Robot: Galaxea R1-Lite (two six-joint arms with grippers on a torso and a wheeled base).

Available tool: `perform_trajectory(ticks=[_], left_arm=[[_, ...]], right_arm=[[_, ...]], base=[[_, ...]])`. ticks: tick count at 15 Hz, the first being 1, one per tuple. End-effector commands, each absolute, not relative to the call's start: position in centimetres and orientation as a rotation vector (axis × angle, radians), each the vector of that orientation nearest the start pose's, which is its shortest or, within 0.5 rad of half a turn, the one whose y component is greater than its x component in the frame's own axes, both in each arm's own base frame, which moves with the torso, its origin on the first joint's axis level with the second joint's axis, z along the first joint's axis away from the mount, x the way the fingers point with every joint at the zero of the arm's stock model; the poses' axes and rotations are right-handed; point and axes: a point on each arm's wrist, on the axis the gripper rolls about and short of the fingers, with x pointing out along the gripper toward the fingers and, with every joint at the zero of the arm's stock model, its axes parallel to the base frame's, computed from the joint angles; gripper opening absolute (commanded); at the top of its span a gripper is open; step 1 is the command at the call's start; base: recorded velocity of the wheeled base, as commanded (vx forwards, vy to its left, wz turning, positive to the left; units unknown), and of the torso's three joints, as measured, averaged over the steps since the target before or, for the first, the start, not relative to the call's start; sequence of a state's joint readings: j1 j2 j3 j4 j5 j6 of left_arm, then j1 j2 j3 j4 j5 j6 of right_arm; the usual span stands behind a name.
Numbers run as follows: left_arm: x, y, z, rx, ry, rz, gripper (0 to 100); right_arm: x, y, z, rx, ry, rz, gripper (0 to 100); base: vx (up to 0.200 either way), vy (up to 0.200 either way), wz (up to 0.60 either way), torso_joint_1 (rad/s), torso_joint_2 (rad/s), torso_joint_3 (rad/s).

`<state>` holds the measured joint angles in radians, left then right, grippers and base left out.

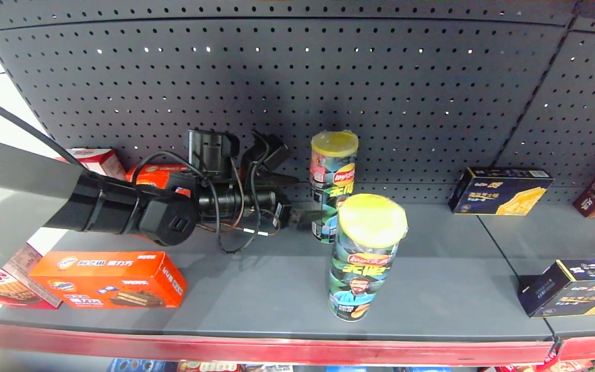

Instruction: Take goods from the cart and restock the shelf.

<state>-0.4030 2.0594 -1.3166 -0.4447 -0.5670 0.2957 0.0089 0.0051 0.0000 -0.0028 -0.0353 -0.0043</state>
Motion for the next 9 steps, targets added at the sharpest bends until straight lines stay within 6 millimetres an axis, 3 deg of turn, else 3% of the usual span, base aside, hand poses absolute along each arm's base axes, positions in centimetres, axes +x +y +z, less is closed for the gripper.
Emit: perform_trajectory(ticks=[1, 9], left_arm=[[37.58, -17.28, 17.58, 0.245, 0.160, -0.995, 100], [37.88, -17.11, 17.58, 0.251, 0.179, -0.889, 100]], right_arm=[[-2.25, -0.10, 7.59, -0.005, 0.002, -0.028, 100], [-2.23, -0.10, 7.59, -0.005, 0.003, -0.026, 100]], base=[[0.000, 0.000, 0.00, 0.000, 0.00, 0.000], [0.000, 0.000, 0.00, 0.000, 0.00, 0.000]])
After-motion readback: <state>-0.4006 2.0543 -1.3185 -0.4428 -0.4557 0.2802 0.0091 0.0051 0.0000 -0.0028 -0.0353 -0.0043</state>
